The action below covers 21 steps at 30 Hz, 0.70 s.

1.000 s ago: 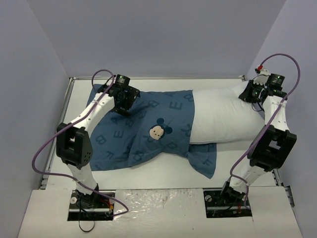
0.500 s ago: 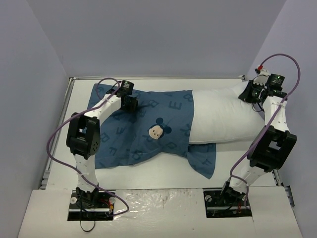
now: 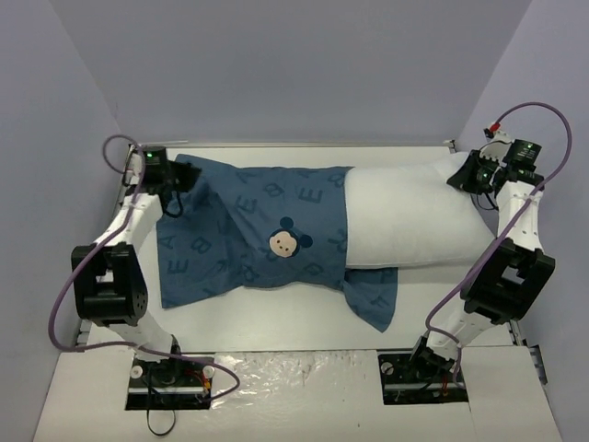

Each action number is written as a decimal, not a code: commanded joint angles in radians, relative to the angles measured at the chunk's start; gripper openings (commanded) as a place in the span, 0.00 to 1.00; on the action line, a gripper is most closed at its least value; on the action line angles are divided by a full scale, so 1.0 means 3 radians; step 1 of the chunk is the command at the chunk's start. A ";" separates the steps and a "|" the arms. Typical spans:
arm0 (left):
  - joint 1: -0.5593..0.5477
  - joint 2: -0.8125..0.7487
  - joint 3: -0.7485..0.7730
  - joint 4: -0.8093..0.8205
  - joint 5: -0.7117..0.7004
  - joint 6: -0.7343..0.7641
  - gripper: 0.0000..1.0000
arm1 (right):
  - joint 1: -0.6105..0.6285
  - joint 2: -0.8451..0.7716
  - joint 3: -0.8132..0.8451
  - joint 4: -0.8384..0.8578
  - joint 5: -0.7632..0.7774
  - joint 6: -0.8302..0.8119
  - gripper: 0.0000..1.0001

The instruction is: Remove the pillowcase from the pillow

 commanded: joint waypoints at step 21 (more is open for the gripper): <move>-0.0845 -0.0801 0.0867 -0.0855 0.0150 0.3827 0.94 | 0.0934 -0.0823 0.0260 -0.1737 -0.0694 -0.4217 1.00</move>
